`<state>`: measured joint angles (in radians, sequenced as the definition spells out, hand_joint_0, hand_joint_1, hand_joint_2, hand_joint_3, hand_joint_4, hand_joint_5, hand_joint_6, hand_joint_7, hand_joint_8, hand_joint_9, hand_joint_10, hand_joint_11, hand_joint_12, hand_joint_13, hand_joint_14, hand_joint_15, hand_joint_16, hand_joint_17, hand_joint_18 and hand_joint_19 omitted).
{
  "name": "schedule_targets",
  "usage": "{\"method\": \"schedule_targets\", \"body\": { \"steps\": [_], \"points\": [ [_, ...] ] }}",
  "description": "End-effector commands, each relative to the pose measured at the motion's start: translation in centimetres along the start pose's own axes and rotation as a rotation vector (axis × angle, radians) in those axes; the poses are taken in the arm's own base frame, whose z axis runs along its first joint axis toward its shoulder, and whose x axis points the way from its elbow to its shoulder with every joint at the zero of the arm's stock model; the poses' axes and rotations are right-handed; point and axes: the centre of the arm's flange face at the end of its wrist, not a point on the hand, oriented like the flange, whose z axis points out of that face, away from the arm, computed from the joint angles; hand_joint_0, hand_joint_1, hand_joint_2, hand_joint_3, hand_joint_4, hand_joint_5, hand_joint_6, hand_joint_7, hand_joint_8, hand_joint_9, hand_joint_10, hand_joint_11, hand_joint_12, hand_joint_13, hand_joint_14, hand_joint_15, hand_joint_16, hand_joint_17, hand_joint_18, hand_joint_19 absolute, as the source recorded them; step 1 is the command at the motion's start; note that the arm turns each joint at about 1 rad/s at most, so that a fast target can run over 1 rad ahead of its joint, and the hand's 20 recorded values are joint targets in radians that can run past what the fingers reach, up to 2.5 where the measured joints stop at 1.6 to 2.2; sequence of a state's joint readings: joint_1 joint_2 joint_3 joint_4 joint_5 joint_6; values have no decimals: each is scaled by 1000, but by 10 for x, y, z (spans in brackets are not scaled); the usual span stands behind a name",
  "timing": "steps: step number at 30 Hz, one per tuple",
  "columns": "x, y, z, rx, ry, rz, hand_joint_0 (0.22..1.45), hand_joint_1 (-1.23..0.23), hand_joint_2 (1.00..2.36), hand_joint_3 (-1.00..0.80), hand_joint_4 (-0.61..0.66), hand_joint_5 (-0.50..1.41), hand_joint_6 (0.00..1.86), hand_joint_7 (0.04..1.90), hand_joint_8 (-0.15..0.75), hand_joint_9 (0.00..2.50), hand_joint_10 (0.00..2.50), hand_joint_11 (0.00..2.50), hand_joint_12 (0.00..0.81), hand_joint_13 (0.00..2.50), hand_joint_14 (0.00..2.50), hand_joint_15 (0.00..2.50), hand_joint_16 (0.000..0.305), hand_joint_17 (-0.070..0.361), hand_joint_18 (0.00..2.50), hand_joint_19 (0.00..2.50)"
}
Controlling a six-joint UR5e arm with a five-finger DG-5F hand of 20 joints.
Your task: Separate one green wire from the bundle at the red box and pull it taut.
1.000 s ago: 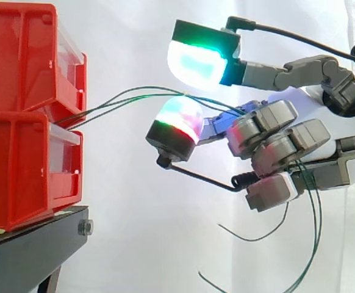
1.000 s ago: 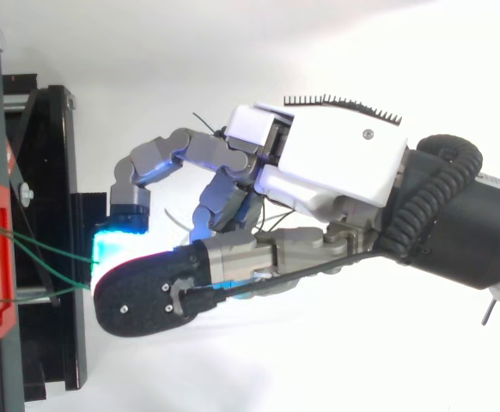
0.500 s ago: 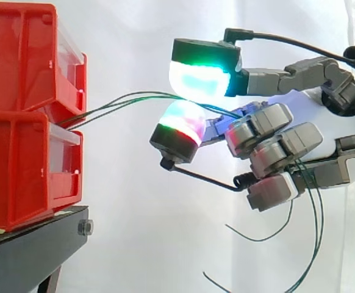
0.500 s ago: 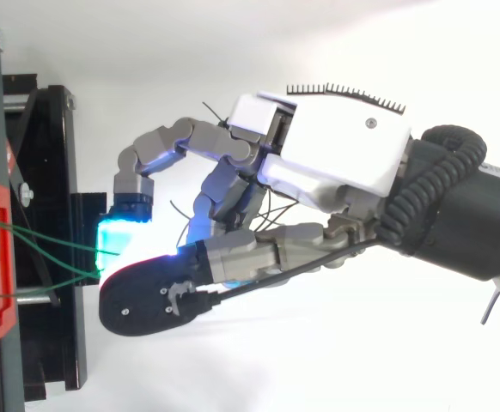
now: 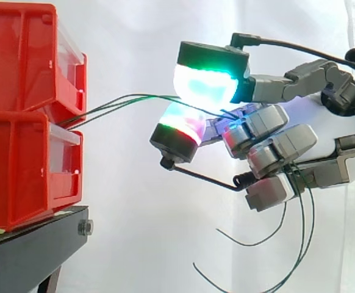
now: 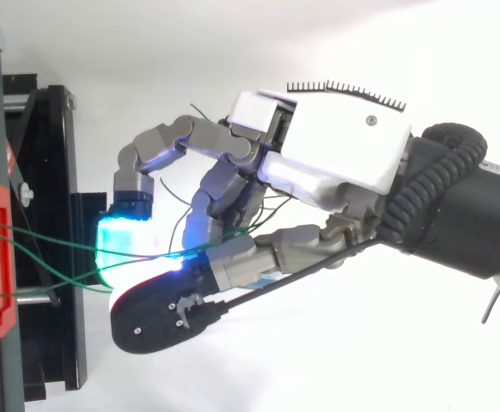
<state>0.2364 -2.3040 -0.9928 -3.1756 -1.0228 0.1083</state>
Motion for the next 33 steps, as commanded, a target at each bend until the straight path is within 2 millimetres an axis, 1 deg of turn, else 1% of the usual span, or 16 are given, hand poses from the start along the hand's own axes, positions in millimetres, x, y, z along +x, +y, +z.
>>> {"method": "schedule_targets", "body": {
  "steps": [1, 4, 5, 7, 11, 13, 14, 15, 16, 22, 26, 27, 29, 32, 33],
  "points": [
    [0, 0, 0, 0, 0, -1, 624, -770, 1000, -500, 94, -177, 910, 1104, 243, 1234, 540, 1728, 295, 1466, 314, 1733, 48, 108, 1147, 1053],
    [0, 0, 0, 0, 0, -1, 552, -691, 1000, -500, 108, -172, 907, 1111, 258, 1259, 543, 1714, 313, 1472, 390, 1687, 51, 115, 1174, 1060],
    [0, 0, 0, 0, 0, -1, 546, -678, 1000, -500, 110, -172, 907, 1113, 259, 1260, 541, 1733, 313, 1473, 397, 1676, 52, 116, 1179, 1059],
    [-1, 0, 0, 0, -1, 0, 513, -638, 1000, -500, 116, -170, 905, 1111, 261, 1266, 583, 1669, 325, 1478, 449, 1646, 54, 123, 1204, 1051],
    [-2, -1, -1, 10, -2, -5, 506, -619, 1000, -500, 121, -171, 903, 1102, 269, 1279, 586, 1682, 328, 1488, 486, 1606, 56, 126, 1221, 1044],
    [-2, -1, -1, 13, -3, -5, 532, -614, 1000, -500, 113, -172, 901, 1106, 258, 1284, 541, 1707, 318, 1483, 460, 1634, 54, 121, 1201, 1060],
    [-2, -1, -1, 13, -3, -5, 580, -633, 1000, -500, 109, -173, 898, 1125, 245, 1286, 486, 1756, 303, 1478, 426, 1668, 51, 115, 1180, 1076],
    [-2, 0, -1, 13, -3, -5, 586, -645, 1000, -491, 106, -173, 898, 1128, 235, 1285, 483, 1762, 304, 1478, 424, 1677, 51, 115, 1179, 1068],
    [-2, -1, -1, 14, -3, -6, 609, -678, 1007, -423, 104, -174, 897, 1146, 242, 1290, 468, 1762, 298, 1476, 416, 1684, 51, 114, 1175, 1070],
    [-2, -1, -1, 14, -3, -6, 608, -734, 1019, -255, 79, -173, 905, 1195, 240, 1287, 458, 1793, 305, 1481, 359, 1702, 51, 115, 1171, 1059],
    [-2, 0, -1, 13, -3, -5, 621, -769, 1021, -201, 43, -176, 912, 1199, 237, 1275, 449, 1810, 300, 1472, 291, 1729, 52, 117, 1160, 1051],
    [-2, 0, -1, 13, -3, -5, 624, -782, 1021, -206, 38, -177, 914, 1188, 234, 1264, 440, 1808, 306, 1471, 289, 1724, 52, 116, 1150, 1049],
    [-2, 0, -1, 13, -3, -5, 648, -825, 1017, -269, 36, -185, 916, 1146, 231, 1217, 446, 1783, 302, 1443, 233, 1764, 51, 116, 1104, 1023],
    [-2, 0, -1, 13, -3, -7, 679, -865, 1010, -386, 56, -189, 914, 1138, 234, 1189, 414, 1784, 302, 1433, 144, 1790, 52, 116, 1080, 1006],
    [-3, 1, -1, 11, -4, -6, 681, -867, 1009, -395, 57, -189, 913, 1137, 232, 1187, 411, 1797, 299, 1434, 129, 1794, 52, 116, 1080, 1006]
  ]
}}
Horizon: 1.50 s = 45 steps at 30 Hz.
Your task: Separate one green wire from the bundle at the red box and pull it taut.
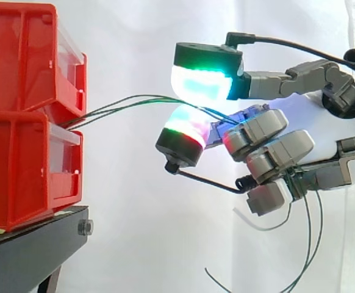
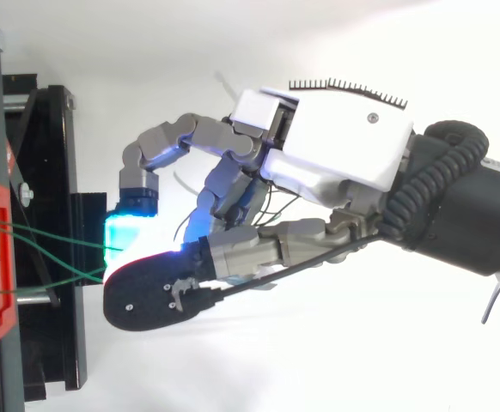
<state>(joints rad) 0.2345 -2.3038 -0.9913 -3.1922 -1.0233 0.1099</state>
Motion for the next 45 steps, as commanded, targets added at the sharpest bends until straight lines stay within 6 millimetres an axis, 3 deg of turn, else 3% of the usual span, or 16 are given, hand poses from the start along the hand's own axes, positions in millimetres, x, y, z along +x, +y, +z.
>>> {"method": "schedule_targets", "body": {
  "steps": [1, 9, 13, 17, 20, 27, 37, 45],
  "points": [
    [-1, 3, -1, -4, -1, 0, 688, -869, 1004, -458, 71, -189, 913, 1122, 226, 1186, 404, 1784, 299, 1435, 112, 1805, 52, 117, 1075, 995],
    [-5, 10, -5, 3, -2, -20, 592, -767, 1000, -500, 97, -177, 904, 1125, 247, 1251, 343, 1794, 307, 1462, 63, 1801, 52, 116, 1074, 1006],
    [-8, 11, -4, 3, -8, -20, 525, -613, 1000, -500, 110, -169, 901, 1129, 261, 1290, 375, 1755, 330, 1484, 152, 1713, 56, 125, 1122, 998],
    [-9, 13, -5, 5, -6, -21, 572, -546, 1001, -491, 114, -165, 895, 1165, 237, 1326, 297, 1818, 307, 1493, 127, 1745, 53, 119, 1121, 1031],
    [-11, 12, -6, 12, -9, -25, 589, -639, 1014, -321, 113, -163, 898, 1220, 246, 1334, 278, 1841, 301, 1495, 111, 1758, 52, 118, 1120, 1034],
    [-11, 12, -6, 13, -9, -27, 607, -765, 1019, -206, 83, -169, 908, 1225, 237, 1305, 271, 1861, 302, 1498, 0, 1794, 52, 118, 1111, 1025],
    [-10, 12, -6, 13, -10, -26, 666, -840, 1006, -427, 73, -175, 911, 1148, 230, 1275, 293, 1817, 298, 1468, 4, 1770, 52, 116, 1086, 996],
    [-9, 12, -6, 13, -9, -26, 677, -848, 1000, -500, 72, -176, 911, 1137, 225, 1272, 302, 1816, 300, 1463, 5, 1771, 51, 115, 1083, 983]
  ]
}}
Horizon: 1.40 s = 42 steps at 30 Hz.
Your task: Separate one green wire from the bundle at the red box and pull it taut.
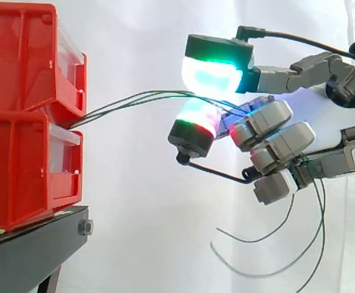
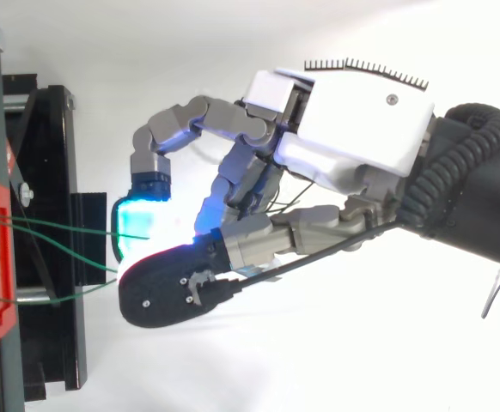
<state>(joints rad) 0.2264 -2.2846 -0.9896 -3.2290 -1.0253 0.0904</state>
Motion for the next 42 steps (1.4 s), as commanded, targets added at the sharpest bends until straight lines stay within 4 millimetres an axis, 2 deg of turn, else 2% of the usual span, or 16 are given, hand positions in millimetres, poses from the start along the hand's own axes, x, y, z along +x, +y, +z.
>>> {"method": "schedule_targets", "body": {
  "steps": [1, 9, 11, 19, 21, 22, 23, 25, 27, 33, 37, 42],
  "points": [
    [0, -1, 0, 1, -2, 0, 677, -849, 1000, -500, 72, -176, 911, 1134, 227, 1272, 302, 1815, 302, 1463, 5, 1776, 51, 114, 1082, 995],
    [2, 0, -1, 0, 3, 2, 645, -866, 1000, -500, 89, -175, 910, 1132, 229, 1269, 296, 1828, 306, 1456, 7, 1769, 51, 115, 1079, 987],
    [2, -1, 0, 1, 3, 2, 564, -889, 1000, -500, 98, -174, 909, 1131, 239, 1259, 322, 1803, 313, 1453, 5, 1755, 53, 119, 1080, 986],
    [-2, 1, 1, -2, -1, 5, 471, -923, 1000, -500, 115, -178, 900, 1064, 273, 1232, 334, 1705, 352, 1430, 8, 1653, 59, 133, 1108, 934],
    [-2, 3, 0, -3, -4, 2, 462, -768, 1000, -500, 124, -177, 890, 1031, 286, 1243, 307, 1677, 368, 1431, 9, 1611, 60, 135, 1117, 942],
    [-1, 3, 0, -2, -1, 2, 484, -600, 1000, -500, 117, -176, 883, 1042, 278, 1282, 183, 1722, 353, 1425, 11, 1598, 59, 133, 1103, 954],
    [-2, 5, -1, -2, -1, 2, 498, -498, 1000, -500, 117, -173, 871, 1071, 267, 1308, 101, 1770, 352, 1428, 11, 1586, 58, 131, 1099, 973],
    [-3, 6, -1, -1, -4, -1, 536, -413, 1000, -500, 99, -169, 861, 1085, 245, 1355, 0, 1828, 324, 1428, 12, 1584, 55, 125, 1087, 991],
    [-4, 8, -3, 3, -5, -9, 581, -363, 1000, -500, 83, -166, 855, 1110, 229, 1374, 3, 1834, 314, 1418, 14, 1594, 53, 119, 1066, 1023],
    [-9, 21, -12, 11, -10, -50, 595, -443, 1011, -375, 80, -165, 850, 1138, 222, 1383, 4, 1815, 305, 1419, 16, 1577, 53, 120, 1070, 1031],
    [-10, 28, -15, 2, -11, -71, 577, -600, 1013, -331, 101, -176, 853, 1133, 227, 1357, 2, 1829, 311, 1408, 14, 1575, 54, 121, 1061, 1021],
    [-11, 30, -16, -2, -10, -76, 581, -613, 1011, -354, 102, -178, 859, 1132, 228, 1349, 3, 1820, 317, 1393, 16, 1561, 54, 122, 1057, 1010]
  ]
}}
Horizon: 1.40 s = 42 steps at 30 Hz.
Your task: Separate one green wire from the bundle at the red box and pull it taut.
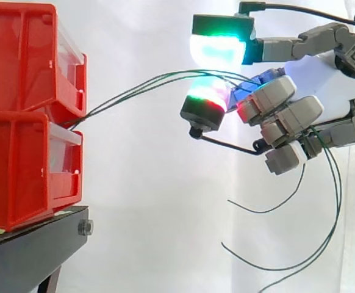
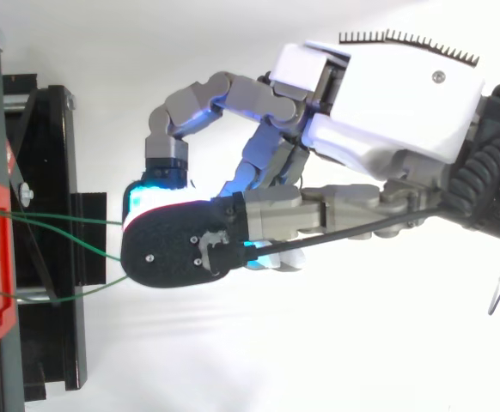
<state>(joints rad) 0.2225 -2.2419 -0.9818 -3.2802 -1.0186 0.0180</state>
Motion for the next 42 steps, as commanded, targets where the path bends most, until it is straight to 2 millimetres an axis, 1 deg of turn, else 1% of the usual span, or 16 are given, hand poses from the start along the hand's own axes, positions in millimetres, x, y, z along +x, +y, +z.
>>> {"method": "schedule_targets", "body": {
  "steps": [1, 5, 8, 10, 11, 13, 15, 17, 18, 23, 25, 29, 30, 35, 41, 42],
  "points": [
    [-1, 2, -1, -3, -2, -6, 579, -612, 1012, -355, 102, -178, 862, 1141, 225, 1349, 3, 1822, 311, 1393, 15, 1564, 54, 122, 1057, 1011],
    [-1, 2, -1, -3, -2, -6, 579, -605, 1013, -334, 101, -178, 872, 1154, 226, 1355, 2, 1829, 313, 1391, 16, 1555, 54, 122, 1057, 1011],
    [-1, 2, -1, -3, -2, -7, 582, -611, 1016, -281, 93, -178, 886, 1153, 231, 1357, 2, 1832, 318, 1384, 17, 1545, 54, 121, 1057, 1011],
    [0, 1, -1, -1, 0, -10, 579, -629, 1018, -209, 87, -175, 900, 1159, 238, 1359, 1, 1829, 319, 1384, 17, 1537, 54, 122, 1062, 1004],
    [0, 1, -1, -1, 0, -10, 579, -638, 1019, -173, 87, -172, 905, 1154, 256, 1367, 0, 1809, 331, 1392, 16, 1521, 56, 126, 1077, 994],
    [0, 1, -1, -1, 0, -10, 580, -649, 1020, -149, 80, -167, 908, 1147, 260, 1377, 2, 1796, 354, 1388, 17, 1506, 58, 131, 1094, 972],
    [1, 0, -1, 0, 0, -12, 584, -663, 1020, -124, 81, -160, 906, 1167, 260, 1377, 0, 1818, 370, 1327, 20, 1434, 58, 131, 1091, 968],
    [2, 2, -1, -3, 1, -11, 584, -674, 1021, -99, 74, -149, 900, 1198, 263, 1374, 1, 1784, 402, 1195, 26, 1244, 57, 129, 1064, 947],
    [2, 1, -1, -2, 1, -12, 583, -676, 1022, -94, 73, -148, 900, 1198, 263, 1373, 2, 1765, 408, 1178, 27, 1208, 57, 128, 1055, 947],
    [1, 1, -2, 1, 1, -13, 582, -687, 1020, -86, 58, -140, 893, 1214, 277, 1305, 13, 1535, 432, 995, 28, 947, 57, 128, 975, 905],
    [1, 1, -2, 2, 1, -14, 580, -694, 1019, -84, 46, -136, 890, 1204, 290, 1227, 20, 1352, 427, 869, 25, 742, 57, 128, 901, 823],
    [1, 1, -2, 1, 1, -13, 580, -698, 1019, -91, 41, -135, 887, 1210, 290, 1159, 23, 1212, 426, 763, 22, 586, 56, 126, 796, 725],
    [1, 1, -2, 1, 1, -13, 577, -701, 1017, -90, 30, -134, 885, 1208, 291, 1097, 25, 1111, 419, 698, 20, 512, 56, 126, 719, 674],
    [0, 1, -1, 0, 0, -14, 575, -706, 1016, -98, 10, -134, 875, 1227, 275, 1012, 26, 884, 415, 599, 15, 404, 56, 126, 616, 549],
    [-1, 0, 0, 3, -2, -15, 573, -726, 1016, -97, -78, -133, 866, 1210, 240, 838, 17, 566, 393, 459, 10, 246, 55, 123, 470, 385],
    [-1, 0, 0, 3, -2, -17, 574, -726, 1016, -100, -81, -133, 864, 1216, 238, 834, 16, 548, 392, 459, 9, 247, 55, 123, 466, 386]
  ]
}}
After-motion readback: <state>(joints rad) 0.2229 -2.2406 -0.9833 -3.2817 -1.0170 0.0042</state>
